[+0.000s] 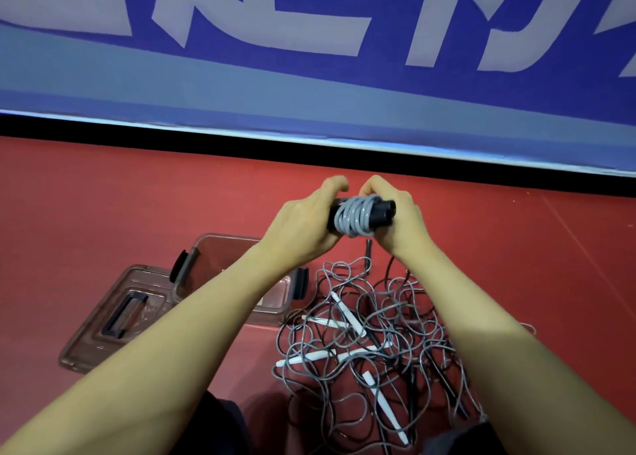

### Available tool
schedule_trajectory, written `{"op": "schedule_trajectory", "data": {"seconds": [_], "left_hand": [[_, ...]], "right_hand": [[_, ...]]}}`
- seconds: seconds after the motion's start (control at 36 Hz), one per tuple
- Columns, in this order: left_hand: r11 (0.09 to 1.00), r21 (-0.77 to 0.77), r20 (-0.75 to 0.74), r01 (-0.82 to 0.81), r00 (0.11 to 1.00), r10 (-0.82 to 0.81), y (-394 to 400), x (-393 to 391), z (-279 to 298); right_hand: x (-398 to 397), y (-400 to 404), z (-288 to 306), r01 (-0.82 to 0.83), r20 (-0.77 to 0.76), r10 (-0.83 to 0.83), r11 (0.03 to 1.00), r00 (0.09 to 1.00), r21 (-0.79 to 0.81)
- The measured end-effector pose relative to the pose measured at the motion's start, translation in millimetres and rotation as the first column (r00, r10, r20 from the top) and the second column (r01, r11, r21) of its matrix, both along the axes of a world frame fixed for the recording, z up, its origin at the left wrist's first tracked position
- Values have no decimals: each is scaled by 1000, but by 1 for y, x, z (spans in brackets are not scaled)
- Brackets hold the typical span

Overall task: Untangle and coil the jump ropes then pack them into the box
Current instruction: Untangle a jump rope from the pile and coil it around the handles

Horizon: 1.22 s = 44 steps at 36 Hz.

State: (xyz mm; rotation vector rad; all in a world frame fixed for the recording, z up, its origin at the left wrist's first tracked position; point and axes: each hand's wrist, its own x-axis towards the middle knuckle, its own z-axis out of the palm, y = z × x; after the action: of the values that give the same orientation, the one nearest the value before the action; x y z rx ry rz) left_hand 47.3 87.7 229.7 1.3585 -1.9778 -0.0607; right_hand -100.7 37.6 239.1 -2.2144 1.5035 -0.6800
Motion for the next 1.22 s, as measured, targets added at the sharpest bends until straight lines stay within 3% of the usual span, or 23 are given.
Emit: {"op": "schedule_trajectory", "data": {"seconds": [0.08,0.22,0.33,0.58,0.67,0.78,0.92,1.06,1.22], "left_hand": [[998,43,-163,-52,985,58,-1,-6,4],[981,15,-229,-192,955,190,-4,-8,11],[949,112,-209,-296,926,313,-9,-7,12],[859,294,0,-418,899,438,-21,0,-6],[815,312,144,-489,872,468,-24,6,-11],[776,260,444,-575,784,433,-24,13,-11],[809,194,614,-555,712,341,-25,11,-10],[883,114,676,-456,687,267,-25,9,-12],[977,-49,580,-205,791,195,-23,17,-14]], "right_hand": [[6,6,4,-2,-202,-22,993,979,-121],[14,11,0,-8,-141,-30,965,990,-264],[19,10,-8,-75,-202,24,965,979,-251],[18,17,-8,-244,-168,227,966,959,-83],[20,21,-4,-321,-196,294,939,936,-121],[25,25,3,-390,-214,340,881,916,-268],[21,22,9,-293,-190,234,867,954,-403],[19,14,6,-113,-175,75,970,982,-214],[12,10,5,-28,-115,18,996,993,-90]]}}
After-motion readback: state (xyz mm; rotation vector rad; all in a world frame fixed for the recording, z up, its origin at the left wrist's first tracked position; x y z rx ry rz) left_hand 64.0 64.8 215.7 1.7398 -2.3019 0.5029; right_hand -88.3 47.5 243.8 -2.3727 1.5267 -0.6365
